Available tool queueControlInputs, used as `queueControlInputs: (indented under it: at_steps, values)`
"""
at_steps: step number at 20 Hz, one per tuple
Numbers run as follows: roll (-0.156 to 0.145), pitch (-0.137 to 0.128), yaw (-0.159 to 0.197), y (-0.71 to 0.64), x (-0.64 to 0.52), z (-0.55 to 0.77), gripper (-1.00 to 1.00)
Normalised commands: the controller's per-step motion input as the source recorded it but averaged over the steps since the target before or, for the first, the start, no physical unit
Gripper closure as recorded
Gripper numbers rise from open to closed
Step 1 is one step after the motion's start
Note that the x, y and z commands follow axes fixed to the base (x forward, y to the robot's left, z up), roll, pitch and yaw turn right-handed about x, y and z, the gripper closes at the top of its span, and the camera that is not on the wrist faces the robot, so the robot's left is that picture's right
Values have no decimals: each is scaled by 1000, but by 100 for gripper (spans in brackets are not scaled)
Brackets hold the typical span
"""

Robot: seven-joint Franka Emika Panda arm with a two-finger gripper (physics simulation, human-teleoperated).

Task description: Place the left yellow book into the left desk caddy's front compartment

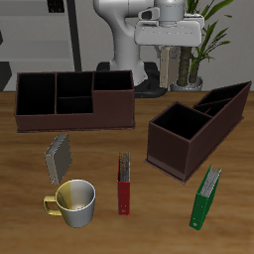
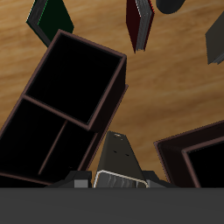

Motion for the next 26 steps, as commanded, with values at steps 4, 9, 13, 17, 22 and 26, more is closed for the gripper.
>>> queueControlInputs:
  at_steps: [4, 9, 13, 17, 22, 26]
  values:
    - [9, -34, -74, 268, 30, 123, 100]
    - [8, 1, -96, 232, 45, -16, 100]
    - [10, 4, -79, 251, 55, -11, 100]
    - [8, 25, -108, 191, 88, -71, 100]
    - [76, 35, -56, 407, 35, -113, 100]
    - [1, 24, -31, 85, 69, -52, 100]
